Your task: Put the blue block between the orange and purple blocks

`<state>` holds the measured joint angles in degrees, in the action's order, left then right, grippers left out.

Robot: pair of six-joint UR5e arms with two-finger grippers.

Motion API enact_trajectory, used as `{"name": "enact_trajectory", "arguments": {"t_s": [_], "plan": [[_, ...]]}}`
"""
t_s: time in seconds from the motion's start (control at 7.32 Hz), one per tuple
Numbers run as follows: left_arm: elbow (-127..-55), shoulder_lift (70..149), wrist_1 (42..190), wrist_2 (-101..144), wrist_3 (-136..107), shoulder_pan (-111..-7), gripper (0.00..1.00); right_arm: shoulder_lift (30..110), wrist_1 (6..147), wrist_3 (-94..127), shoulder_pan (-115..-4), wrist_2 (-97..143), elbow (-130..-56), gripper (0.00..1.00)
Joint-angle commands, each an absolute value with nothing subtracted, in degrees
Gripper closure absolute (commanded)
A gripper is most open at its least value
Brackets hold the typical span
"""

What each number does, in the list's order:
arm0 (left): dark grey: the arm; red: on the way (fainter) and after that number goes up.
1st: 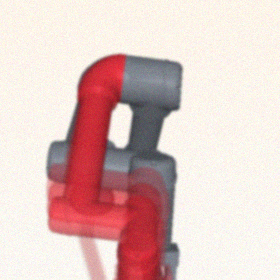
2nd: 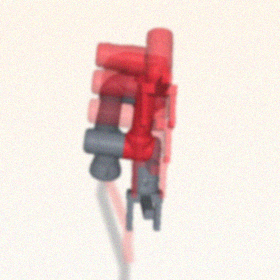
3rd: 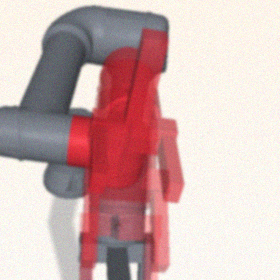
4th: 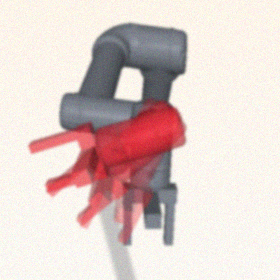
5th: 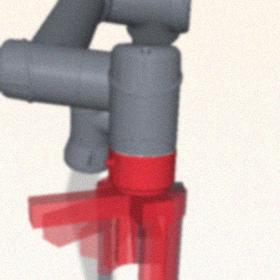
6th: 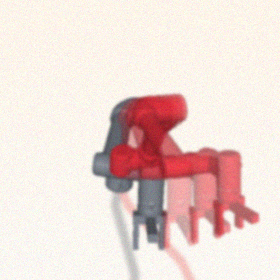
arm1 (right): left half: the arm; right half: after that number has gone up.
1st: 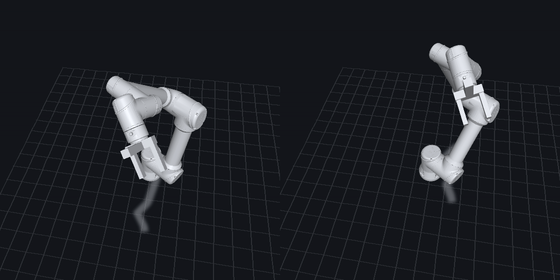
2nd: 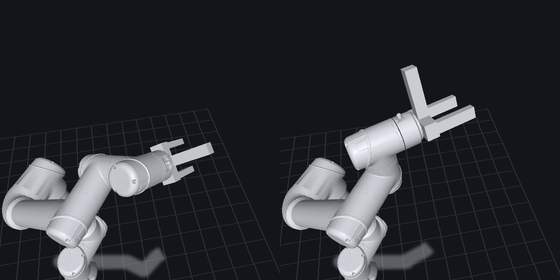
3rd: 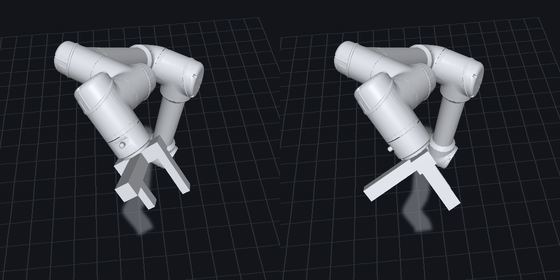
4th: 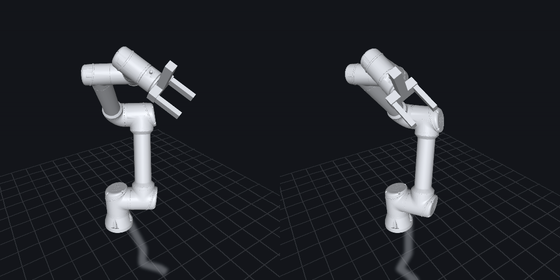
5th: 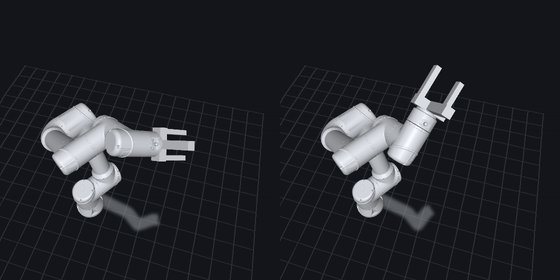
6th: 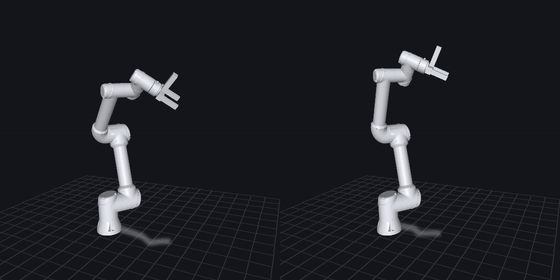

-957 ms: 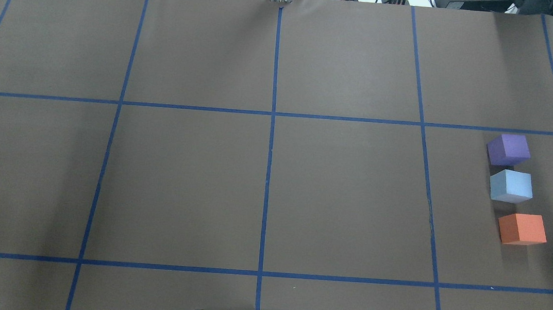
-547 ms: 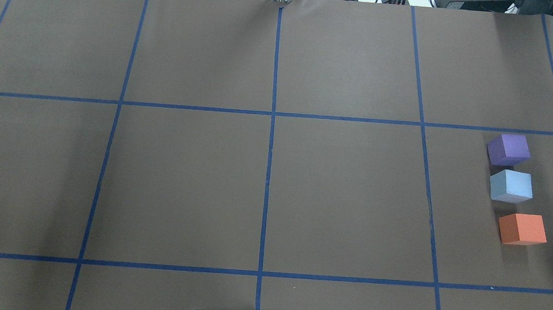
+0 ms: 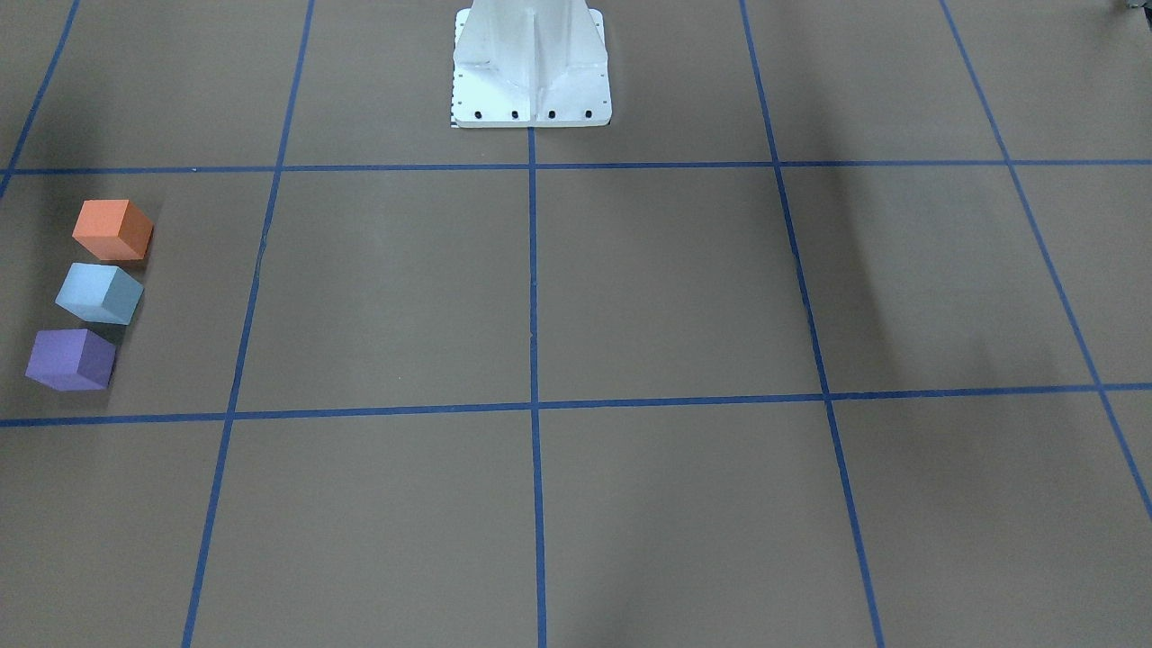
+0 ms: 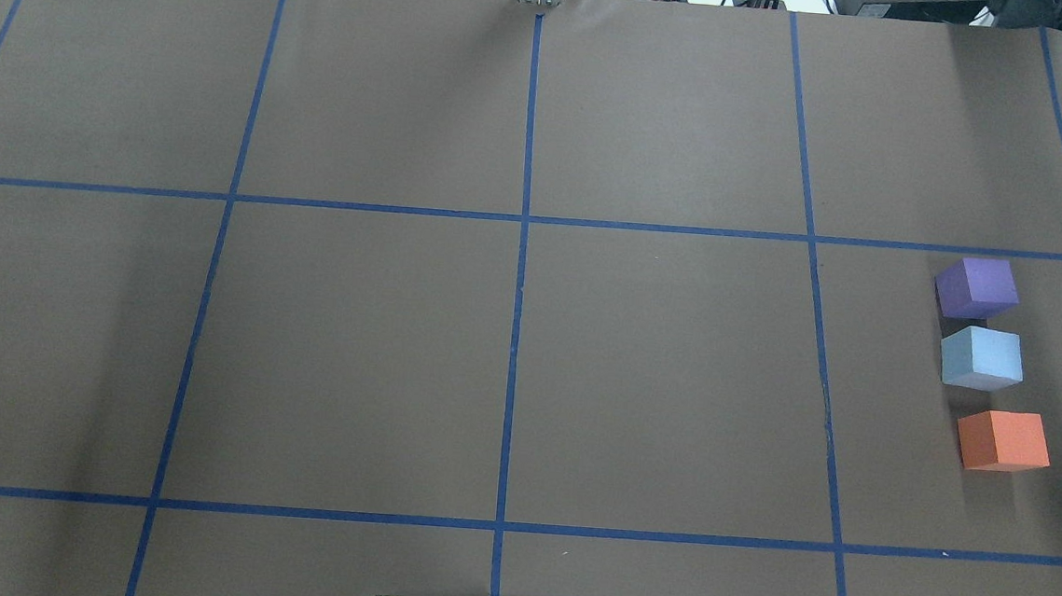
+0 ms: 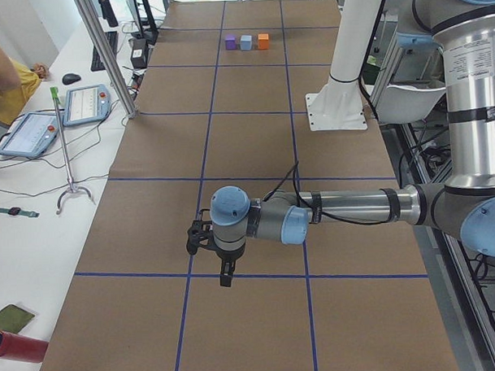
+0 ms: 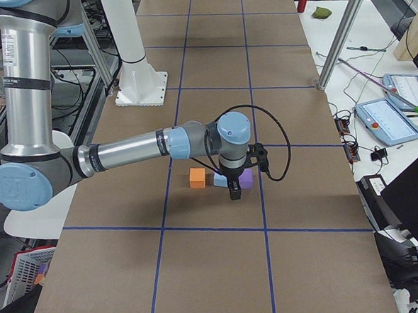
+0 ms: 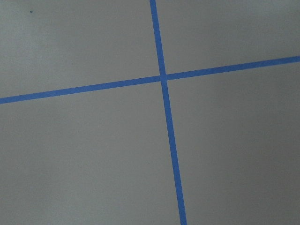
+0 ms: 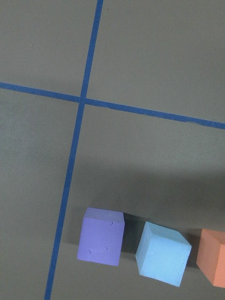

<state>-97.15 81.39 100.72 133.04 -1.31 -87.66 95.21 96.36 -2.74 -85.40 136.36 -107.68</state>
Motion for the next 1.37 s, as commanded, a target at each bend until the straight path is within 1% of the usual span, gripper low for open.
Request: {"name": "enact_trajectory", "arguments": {"t_s": [0.0, 0.27, 0.41, 0.96, 1.23], "plan": [[-97.91, 81.83, 100.55, 133.59, -2.36, -87.63, 0.00, 96.40, 96.07, -3.60, -85.43, 136.67, -108.02, 0.00], [-99.14, 80.95, 100.11, 133.68, -2.55, -87.63, 0.00, 99.65, 95.80, -3.17, -85.43, 137.19, -108.45, 0.00], [-99.23, 80.95, 100.11, 133.68, -2.55, -87.63, 0.00, 99.93, 95.80, -3.25, -85.43, 137.28, -108.54, 0.00], [-99.93, 80.33, 100.63, 133.77, -2.55, -87.80, 0.00, 99.32, 95.80, -2.81, -85.61, 136.23, -109.60, 0.00], [-102.90, 80.07, 100.20, 133.86, -2.55, -87.80, 0.00, 98.88, 95.80, -2.81, -85.43, 136.41, -108.73, 0.00]]}}
